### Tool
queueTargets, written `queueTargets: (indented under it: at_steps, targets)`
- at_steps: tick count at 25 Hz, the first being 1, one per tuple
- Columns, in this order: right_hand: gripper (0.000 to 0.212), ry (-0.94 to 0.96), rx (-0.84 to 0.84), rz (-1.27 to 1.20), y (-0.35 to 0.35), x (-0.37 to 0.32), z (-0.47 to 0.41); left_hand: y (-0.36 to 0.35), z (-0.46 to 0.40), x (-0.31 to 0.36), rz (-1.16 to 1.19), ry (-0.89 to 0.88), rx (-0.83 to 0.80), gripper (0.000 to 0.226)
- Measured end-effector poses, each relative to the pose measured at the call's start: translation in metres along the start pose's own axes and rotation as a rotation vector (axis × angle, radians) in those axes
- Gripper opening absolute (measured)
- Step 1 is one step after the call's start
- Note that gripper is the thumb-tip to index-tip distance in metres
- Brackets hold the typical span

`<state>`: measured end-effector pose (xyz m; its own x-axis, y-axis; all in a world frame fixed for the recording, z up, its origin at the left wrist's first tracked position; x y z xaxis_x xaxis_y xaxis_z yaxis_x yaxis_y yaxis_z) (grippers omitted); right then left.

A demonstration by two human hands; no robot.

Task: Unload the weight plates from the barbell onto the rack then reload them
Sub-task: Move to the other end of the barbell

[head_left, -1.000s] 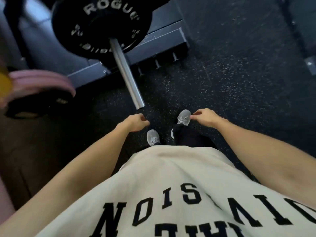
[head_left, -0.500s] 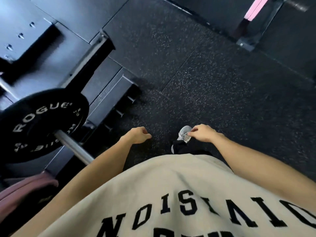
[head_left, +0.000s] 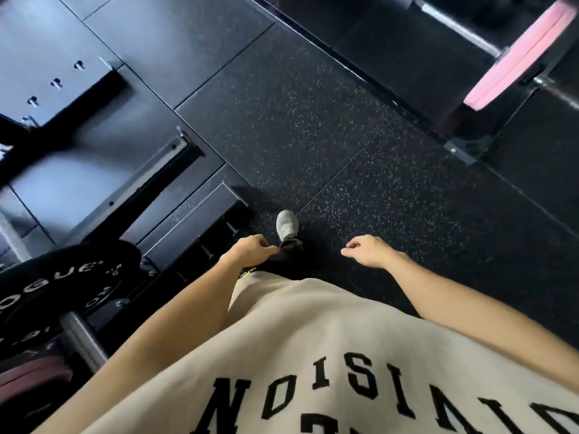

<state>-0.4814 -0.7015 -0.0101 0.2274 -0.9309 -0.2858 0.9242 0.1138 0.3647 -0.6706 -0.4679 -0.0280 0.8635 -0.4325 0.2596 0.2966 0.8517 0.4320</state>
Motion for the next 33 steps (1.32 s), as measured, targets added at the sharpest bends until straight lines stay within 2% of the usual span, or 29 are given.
queueTargets:
  at_steps: [3,6,10,16,19,25,28,33]
  targets:
    - [0.042,-0.002,-0.031,0.039,0.060,-0.035,-0.047,0.055,-0.048,0.021,0.021,0.024,-0.002,0.042]
    - [0.041,-0.006,-0.042,0.055,0.143,-0.087,-0.094,0.140,-0.101,0.050,0.041,0.035,-0.022,0.047]
    - [0.044,0.051,0.054,0.052,0.257,-0.162,-0.141,0.264,-0.151,0.090,0.038,0.005,0.030,0.055]
    - [0.029,0.098,0.036,0.125,0.393,-0.251,-0.231,0.404,-0.234,0.142,0.123,0.044,0.038,0.057]
    - [0.034,0.113,-0.035,0.220,0.450,-0.289,-0.281,0.450,-0.274,0.164,0.132,0.090,0.016,0.052]
    - [0.045,0.161,-0.079,0.380,0.621,-0.398,-0.373,0.581,-0.328,0.213,0.276,0.202,0.093,0.057]
    - [0.048,0.208,-0.100,0.411,0.675,-0.458,-0.410,0.633,-0.350,0.227,0.416,0.213,0.147,0.057]
    - [0.046,0.243,-0.171,0.509,0.727,-0.555,-0.484,0.713,-0.410,0.218,0.472,0.277,0.123,0.056]
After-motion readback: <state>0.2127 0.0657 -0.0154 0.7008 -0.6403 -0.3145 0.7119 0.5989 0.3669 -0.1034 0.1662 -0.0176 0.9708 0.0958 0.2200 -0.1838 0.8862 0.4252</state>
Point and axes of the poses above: each hand's wrist, its own z-axis away from the middle knuckle, its own y-axis out of the back of the hand, x = y × z, the point moved 3 cm from there along -z, towards the middle knuckle, and after that the axes turned 6 degrees about -x, right-handed, at the moved point
